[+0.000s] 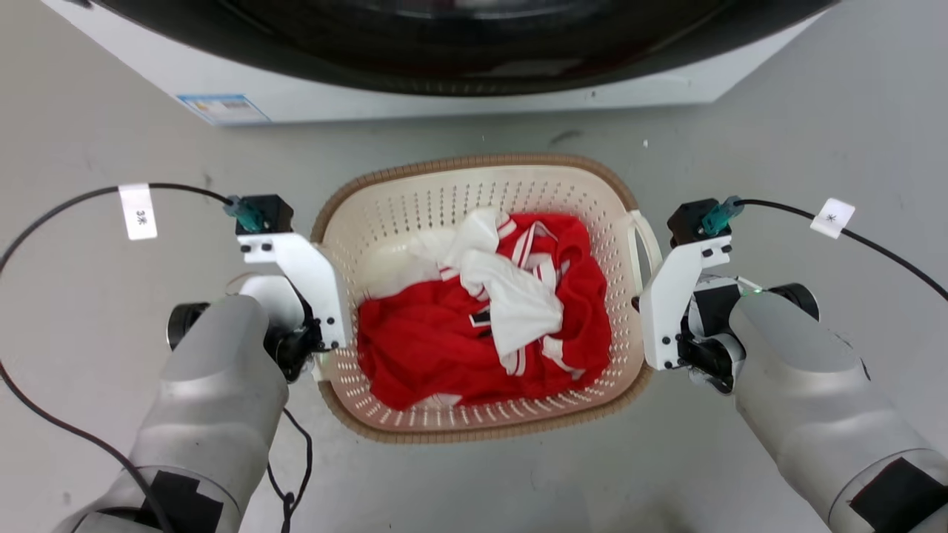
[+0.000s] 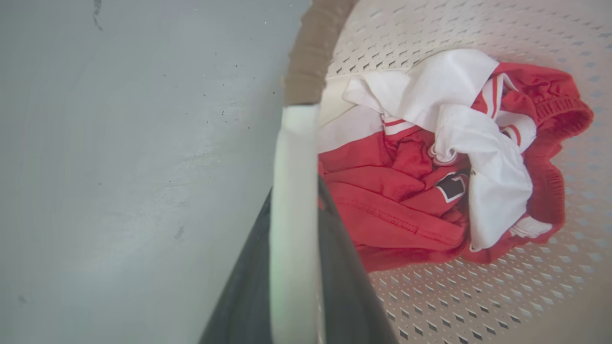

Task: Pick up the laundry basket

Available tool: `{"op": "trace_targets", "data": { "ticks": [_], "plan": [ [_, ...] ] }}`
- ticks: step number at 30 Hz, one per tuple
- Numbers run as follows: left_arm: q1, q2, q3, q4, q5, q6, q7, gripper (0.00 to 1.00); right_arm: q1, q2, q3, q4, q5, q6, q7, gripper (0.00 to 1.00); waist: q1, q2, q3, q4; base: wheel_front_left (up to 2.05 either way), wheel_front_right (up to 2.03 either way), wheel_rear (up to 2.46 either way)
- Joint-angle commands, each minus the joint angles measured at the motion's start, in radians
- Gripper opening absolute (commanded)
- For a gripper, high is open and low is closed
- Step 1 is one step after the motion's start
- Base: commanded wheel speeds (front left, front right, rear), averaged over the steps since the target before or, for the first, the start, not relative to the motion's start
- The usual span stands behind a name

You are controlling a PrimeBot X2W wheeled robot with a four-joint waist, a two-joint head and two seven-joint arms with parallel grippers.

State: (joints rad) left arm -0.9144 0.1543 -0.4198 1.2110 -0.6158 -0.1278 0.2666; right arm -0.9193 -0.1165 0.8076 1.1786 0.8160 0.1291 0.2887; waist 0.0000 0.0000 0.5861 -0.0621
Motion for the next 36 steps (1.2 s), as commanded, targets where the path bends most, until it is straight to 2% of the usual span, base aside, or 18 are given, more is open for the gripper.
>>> {"op": "trace_targets", "data": {
  "ticks": [1,20,21,36],
  "plan": [
    [0.019,-0.011,-0.012,0.003,-0.015,-0.004,0.023,0.00,0.016,-0.002,0.011,-0.010,0.017,0.003,0.023,0.00,0.0000,0.0000,-0.078,0.011,0.00,0.00,0.00],
    [0.084,-0.010,-0.093,0.027,-0.113,-0.004,0.164,0.00,0.072,-0.021,0.065,0.005,0.146,0.003,0.237,0.00,0.0000,0.0000,-0.377,0.018,0.00,0.00,0.00],
    [0.100,-0.014,-0.107,0.031,-0.123,-0.004,0.187,0.00,0.081,-0.021,0.071,0.011,0.158,0.003,0.266,0.00,0.0000,0.0000,-0.416,0.020,0.00,0.00,0.00],
    [0.166,-0.019,-0.155,0.041,-0.173,-0.004,0.249,0.00,0.105,-0.015,0.090,0.075,0.185,0.003,0.372,0.00,0.0000,0.0000,-0.567,0.024,0.00,0.00,0.00]
  ]
}}
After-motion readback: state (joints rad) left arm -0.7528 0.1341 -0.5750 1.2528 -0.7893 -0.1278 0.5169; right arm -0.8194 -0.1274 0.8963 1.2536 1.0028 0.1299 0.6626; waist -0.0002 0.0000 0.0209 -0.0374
